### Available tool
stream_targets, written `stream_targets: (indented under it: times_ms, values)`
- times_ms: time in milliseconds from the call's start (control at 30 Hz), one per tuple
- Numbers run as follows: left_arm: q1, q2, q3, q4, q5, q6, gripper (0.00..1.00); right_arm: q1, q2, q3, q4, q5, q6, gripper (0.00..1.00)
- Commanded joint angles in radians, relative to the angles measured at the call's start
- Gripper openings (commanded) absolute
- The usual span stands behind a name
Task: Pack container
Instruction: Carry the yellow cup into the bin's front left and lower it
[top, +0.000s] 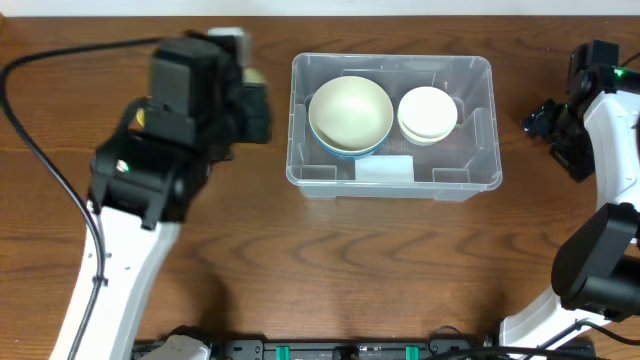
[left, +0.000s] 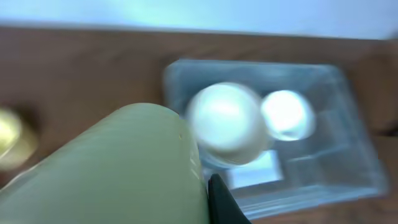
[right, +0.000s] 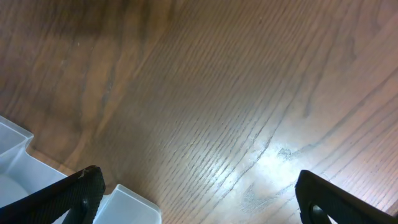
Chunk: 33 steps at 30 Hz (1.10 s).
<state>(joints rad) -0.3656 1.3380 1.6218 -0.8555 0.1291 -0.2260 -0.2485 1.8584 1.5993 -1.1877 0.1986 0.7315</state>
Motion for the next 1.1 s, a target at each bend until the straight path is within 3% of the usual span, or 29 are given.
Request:
stream_targets:
  times_ms: [0,233,1067]
  values:
    - [-0.112,0.052,-0.003,0.023,-0.070,0.032,0.06,-0.006,-0.012,-0.003,-0.001,0.010,0.016,0.99]
    - [-0.239,0.232,-0.003,0.047,-0.141,0.099,0.06,-0.006,-0.012,-0.003,-0.001,0.010,0.016,0.99]
    - [-0.241,0.554,-0.004,-0.061,-0.065,0.114,0.06,-0.006,-0.012,-0.003,-0.001,0.010,0.016,0.99]
